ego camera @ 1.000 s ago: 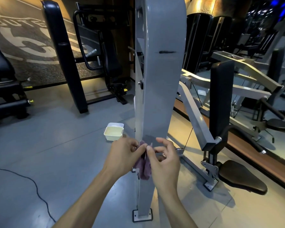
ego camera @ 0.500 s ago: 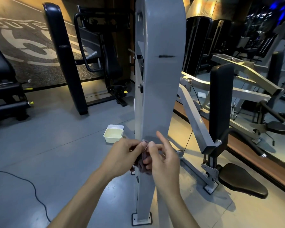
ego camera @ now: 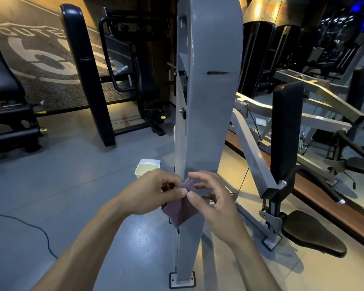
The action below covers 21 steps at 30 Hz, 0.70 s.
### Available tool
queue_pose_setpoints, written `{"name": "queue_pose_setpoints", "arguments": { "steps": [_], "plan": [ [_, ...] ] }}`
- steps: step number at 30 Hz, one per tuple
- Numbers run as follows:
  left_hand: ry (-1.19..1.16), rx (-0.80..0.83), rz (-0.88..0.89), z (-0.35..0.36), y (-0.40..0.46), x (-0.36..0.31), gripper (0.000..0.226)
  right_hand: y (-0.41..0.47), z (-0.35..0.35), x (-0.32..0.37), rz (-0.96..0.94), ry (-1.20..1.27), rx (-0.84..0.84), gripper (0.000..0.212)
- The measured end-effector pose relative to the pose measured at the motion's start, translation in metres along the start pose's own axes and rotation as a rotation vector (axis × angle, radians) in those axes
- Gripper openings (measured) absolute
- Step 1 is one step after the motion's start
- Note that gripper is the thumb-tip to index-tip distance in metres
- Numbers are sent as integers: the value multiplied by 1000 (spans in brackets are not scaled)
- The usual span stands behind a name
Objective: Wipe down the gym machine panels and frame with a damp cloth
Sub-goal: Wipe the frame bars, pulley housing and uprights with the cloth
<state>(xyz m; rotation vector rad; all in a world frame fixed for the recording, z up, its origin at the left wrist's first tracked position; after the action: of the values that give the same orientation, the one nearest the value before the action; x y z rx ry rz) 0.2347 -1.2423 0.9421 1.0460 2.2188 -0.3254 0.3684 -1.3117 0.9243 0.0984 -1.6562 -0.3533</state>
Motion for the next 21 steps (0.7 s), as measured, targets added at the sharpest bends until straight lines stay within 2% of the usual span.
{"name": "queue_pose_setpoints", "arguments": {
  "steps": [4,11,16,21],
  "plan": [
    [74,73,23,-2,3,-1,19,8,3,18,-118,-46,130,30],
    [82,137,51,1,3,-7,10,16,-1,19,-72,-43,151,11],
    [58,82,29,-2,3,-7,13,12,-3,24,-152,-48,105,5],
    [13,-36,20,-8,4,-6,18,10,-7,17,-117,42,52,7]
  ]
}}
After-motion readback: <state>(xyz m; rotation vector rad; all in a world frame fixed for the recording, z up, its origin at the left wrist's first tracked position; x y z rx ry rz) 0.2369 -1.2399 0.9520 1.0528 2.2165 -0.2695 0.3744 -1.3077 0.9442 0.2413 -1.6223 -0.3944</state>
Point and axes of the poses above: each hand's wrist, its own y-axis towards the middle knuckle, its own z-axis out of the palm, x = y × z, the point moved 9 cm from there along y, towards the middle knuckle, and after that the axes turned 12 degrees about y, right-handed, at the moved point
